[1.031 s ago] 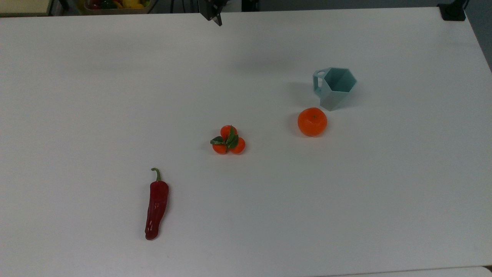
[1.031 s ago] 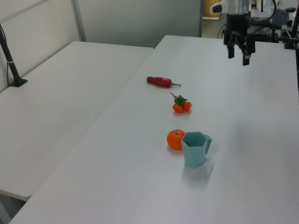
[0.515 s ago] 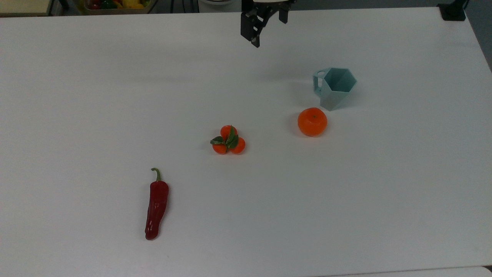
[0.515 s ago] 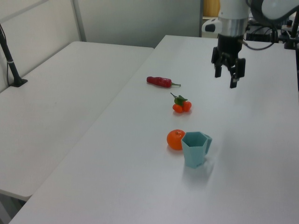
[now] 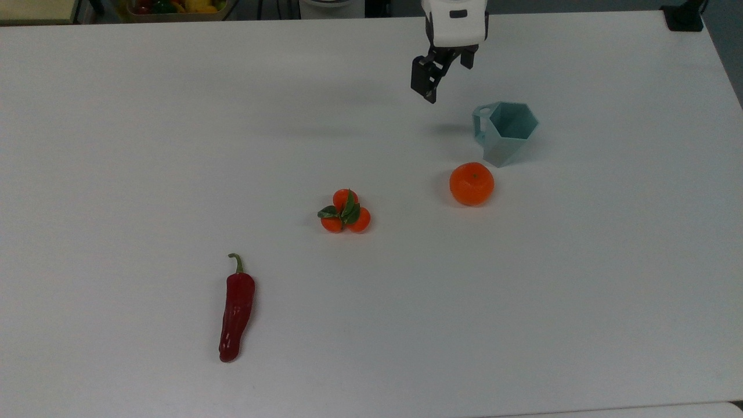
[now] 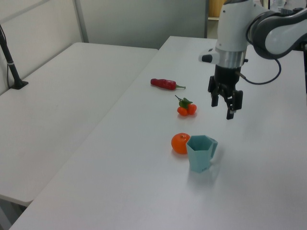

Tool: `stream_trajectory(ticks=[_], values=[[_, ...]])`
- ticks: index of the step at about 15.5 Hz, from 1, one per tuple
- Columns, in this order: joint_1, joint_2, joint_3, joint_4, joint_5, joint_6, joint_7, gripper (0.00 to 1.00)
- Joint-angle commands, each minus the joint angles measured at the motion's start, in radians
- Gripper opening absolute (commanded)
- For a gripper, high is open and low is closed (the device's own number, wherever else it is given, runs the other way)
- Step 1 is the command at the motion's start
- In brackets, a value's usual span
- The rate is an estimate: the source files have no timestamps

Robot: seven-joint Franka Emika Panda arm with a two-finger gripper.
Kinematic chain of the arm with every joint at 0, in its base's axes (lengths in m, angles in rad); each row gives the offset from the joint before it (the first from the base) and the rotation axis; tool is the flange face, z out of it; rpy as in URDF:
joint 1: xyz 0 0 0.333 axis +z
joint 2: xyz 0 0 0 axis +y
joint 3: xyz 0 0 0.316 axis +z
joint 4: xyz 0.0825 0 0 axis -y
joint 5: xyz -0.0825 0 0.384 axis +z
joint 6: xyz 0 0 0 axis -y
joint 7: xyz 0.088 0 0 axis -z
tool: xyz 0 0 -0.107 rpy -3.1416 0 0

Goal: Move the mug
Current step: 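Move the gripper over the teal hexagonal mug beside the tangerine, then lower the gripper onto the mug rim and close it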

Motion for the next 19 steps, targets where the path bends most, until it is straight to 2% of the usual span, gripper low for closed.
stream_trajectory(ticks=[1, 4, 8, 14, 19], values=[[0.030, 0.034, 0.021, -0.016, -0.031, 0.062, 0.070, 0.86], [0.043, 0.077, 0.024, -0.015, -0.094, 0.094, 0.129, 0.70], [0.041, 0.137, 0.059, -0.015, -0.157, 0.157, 0.221, 0.68], [0.041, 0.174, 0.079, -0.007, -0.163, 0.199, 0.233, 0.66], [0.041, 0.194, 0.079, -0.007, -0.171, 0.214, 0.239, 0.46]])
